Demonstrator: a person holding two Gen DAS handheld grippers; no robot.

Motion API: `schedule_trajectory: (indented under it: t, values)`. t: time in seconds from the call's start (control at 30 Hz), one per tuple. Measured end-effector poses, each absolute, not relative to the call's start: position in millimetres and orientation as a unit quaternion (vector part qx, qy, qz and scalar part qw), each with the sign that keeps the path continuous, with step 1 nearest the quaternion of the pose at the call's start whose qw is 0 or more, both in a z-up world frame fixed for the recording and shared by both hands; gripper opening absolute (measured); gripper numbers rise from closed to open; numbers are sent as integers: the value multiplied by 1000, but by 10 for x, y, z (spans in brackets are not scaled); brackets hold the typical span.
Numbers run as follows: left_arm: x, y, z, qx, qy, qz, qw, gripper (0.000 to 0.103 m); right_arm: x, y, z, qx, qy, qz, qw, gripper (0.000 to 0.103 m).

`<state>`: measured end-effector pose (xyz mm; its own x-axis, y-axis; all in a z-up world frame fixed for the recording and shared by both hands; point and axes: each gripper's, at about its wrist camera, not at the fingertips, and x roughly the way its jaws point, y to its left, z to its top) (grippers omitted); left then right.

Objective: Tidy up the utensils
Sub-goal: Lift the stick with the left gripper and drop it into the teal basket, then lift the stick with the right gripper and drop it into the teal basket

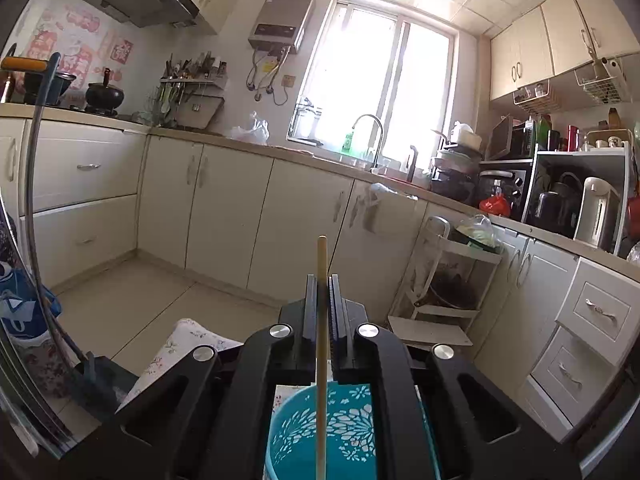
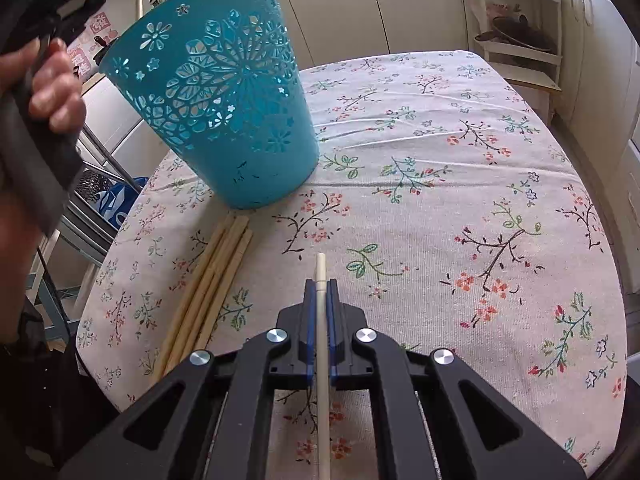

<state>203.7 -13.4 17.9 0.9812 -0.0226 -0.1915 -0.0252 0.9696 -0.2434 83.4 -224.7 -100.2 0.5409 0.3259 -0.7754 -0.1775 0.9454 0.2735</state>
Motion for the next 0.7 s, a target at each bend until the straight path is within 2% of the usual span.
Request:
schedule_trajectory:
  t: [0.23,0.3,0.37,0.43,0.57,0.7]
  values:
    - [1890,-269,-121,-72,149,-24,986,7,761,-2437,-700,121,407,158,892,6]
    - [1823,-265,-188,-54,167,-27,984,20,725,-2505,-533,138,379,169,899,6]
    - [1710,-232,-223,-49,176,-17,983,43,696,-2560,-379,157,355,182,904,6]
    - [1558,-150,-224,-62,175,-6,983,53,667,-2613,-207,175,329,195,907,6]
    - [1285,47,-143,-89,179,4,980,59,735,-2609,134,216,286,228,905,6]
    - [1049,154,-139,-117,183,13,976,61,945,-2440,646,229,204,259,916,6]
